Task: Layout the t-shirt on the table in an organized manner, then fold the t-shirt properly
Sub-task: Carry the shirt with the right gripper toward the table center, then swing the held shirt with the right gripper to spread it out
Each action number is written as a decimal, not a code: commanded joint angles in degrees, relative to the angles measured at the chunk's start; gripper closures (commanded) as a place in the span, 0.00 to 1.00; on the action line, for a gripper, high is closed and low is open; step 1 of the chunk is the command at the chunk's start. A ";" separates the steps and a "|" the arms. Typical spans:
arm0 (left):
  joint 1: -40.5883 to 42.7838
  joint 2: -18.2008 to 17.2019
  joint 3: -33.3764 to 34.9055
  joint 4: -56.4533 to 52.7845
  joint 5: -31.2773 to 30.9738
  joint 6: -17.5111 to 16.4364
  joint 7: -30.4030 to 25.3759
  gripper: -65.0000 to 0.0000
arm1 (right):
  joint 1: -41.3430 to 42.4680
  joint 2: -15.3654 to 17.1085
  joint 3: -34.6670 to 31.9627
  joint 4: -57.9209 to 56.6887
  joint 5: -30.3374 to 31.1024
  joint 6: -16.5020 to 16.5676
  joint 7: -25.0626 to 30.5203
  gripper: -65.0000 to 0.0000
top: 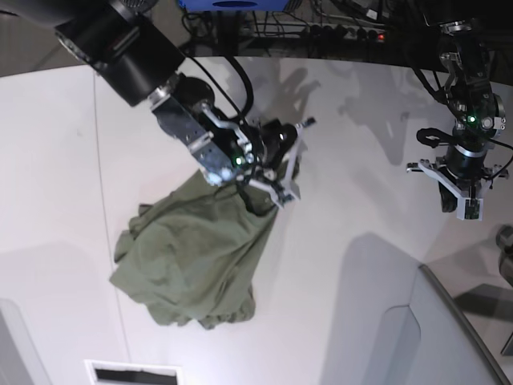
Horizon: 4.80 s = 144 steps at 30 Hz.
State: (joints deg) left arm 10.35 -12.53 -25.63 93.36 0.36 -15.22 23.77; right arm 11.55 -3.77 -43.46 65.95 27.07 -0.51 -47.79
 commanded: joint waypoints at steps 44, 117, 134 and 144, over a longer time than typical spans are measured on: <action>4.29 -3.16 -7.30 -11.30 -0.23 -12.69 -10.71 0.99 | -10.89 -2.25 36.83 14.09 1.02 -0.94 9.50 0.40; -5.56 -9.66 -7.30 -0.13 -16.84 -12.86 5.02 0.99 | 14.95 -3.83 -21.81 -3.84 27.66 6.98 9.33 0.99; -5.56 -13.44 -6.77 -10.24 -16.84 -12.86 4.41 0.99 | 4.40 6.72 -0.19 14.44 27.39 3.02 3.79 0.45; -3.45 -15.20 8.26 -10.42 -16.76 -12.51 -3.59 0.99 | -2.89 10.85 7.37 9.61 27.39 -0.85 3.79 0.94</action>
State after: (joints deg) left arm 7.97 -26.52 -16.84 82.00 -15.70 -28.32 21.80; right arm 8.08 6.90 -36.47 74.83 53.69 -1.67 -44.18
